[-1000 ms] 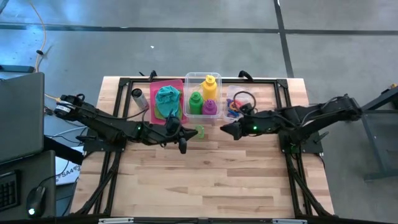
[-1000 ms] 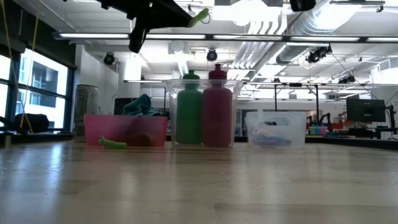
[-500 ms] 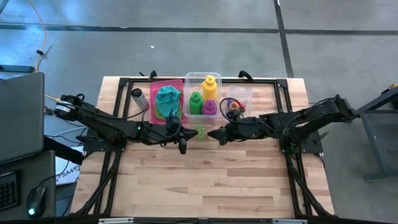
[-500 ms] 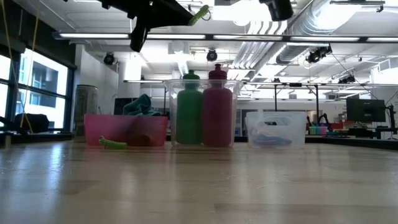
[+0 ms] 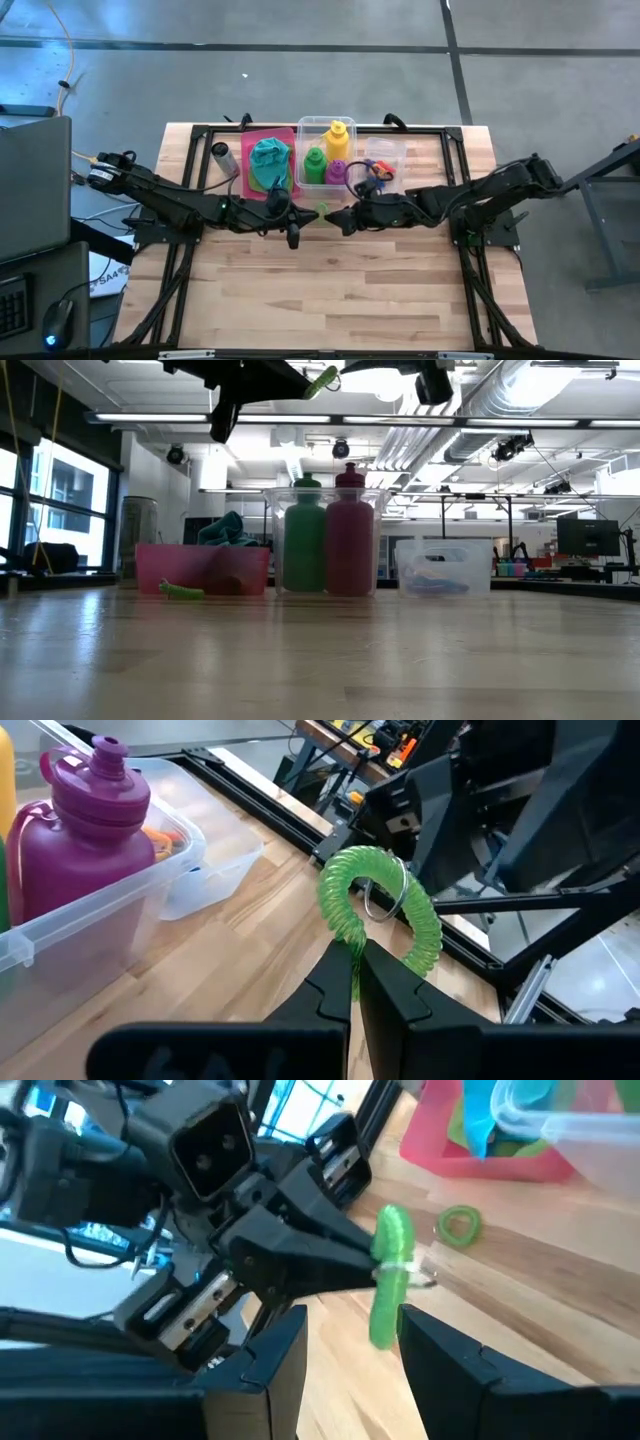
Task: Pick & Place Sports Items
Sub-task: Put the bottom green spring keychain into the right transparent bin
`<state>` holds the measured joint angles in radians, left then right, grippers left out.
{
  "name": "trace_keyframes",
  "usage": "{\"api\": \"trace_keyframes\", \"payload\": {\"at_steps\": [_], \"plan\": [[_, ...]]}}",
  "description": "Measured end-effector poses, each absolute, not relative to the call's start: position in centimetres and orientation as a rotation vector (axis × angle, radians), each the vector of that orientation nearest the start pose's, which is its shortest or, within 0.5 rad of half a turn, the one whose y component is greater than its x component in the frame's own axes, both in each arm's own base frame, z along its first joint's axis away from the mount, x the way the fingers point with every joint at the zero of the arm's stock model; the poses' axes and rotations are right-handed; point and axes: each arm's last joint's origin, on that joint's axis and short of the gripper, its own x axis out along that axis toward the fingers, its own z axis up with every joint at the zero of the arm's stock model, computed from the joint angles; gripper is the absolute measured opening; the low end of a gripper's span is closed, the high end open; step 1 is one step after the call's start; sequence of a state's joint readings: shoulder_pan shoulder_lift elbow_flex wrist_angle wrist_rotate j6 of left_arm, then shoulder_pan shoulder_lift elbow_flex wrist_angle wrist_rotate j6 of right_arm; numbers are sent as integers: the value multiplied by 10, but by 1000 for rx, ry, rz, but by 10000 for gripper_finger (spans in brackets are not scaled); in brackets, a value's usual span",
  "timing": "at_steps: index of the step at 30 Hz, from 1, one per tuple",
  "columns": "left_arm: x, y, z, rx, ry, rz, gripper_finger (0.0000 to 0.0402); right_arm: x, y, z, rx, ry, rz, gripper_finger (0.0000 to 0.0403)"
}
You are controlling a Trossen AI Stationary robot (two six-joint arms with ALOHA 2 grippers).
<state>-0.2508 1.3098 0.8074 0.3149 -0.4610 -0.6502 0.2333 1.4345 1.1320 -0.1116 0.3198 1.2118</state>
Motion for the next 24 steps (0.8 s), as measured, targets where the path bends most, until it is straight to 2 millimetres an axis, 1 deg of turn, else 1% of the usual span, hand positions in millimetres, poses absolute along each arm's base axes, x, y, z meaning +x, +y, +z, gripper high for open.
{"api": "trace_keyframes", "payload": {"at_steps": [7, 18, 21, 24], "plan": [[282, -61, 276, -584, 112, 228, 3, 319, 62, 308, 1068, 274, -357, 148], [281, -63, 276, -587, 111, 209, 3, 335, 65, 293, 1077, 297, -327, 147], [281, -63, 276, -587, 111, 208, 5, 338, 67, 289, 1080, 310, -315, 138], [281, -63, 276, -585, 115, 209, 6, 339, 67, 291, 1092, 301, -286, 119]]}}
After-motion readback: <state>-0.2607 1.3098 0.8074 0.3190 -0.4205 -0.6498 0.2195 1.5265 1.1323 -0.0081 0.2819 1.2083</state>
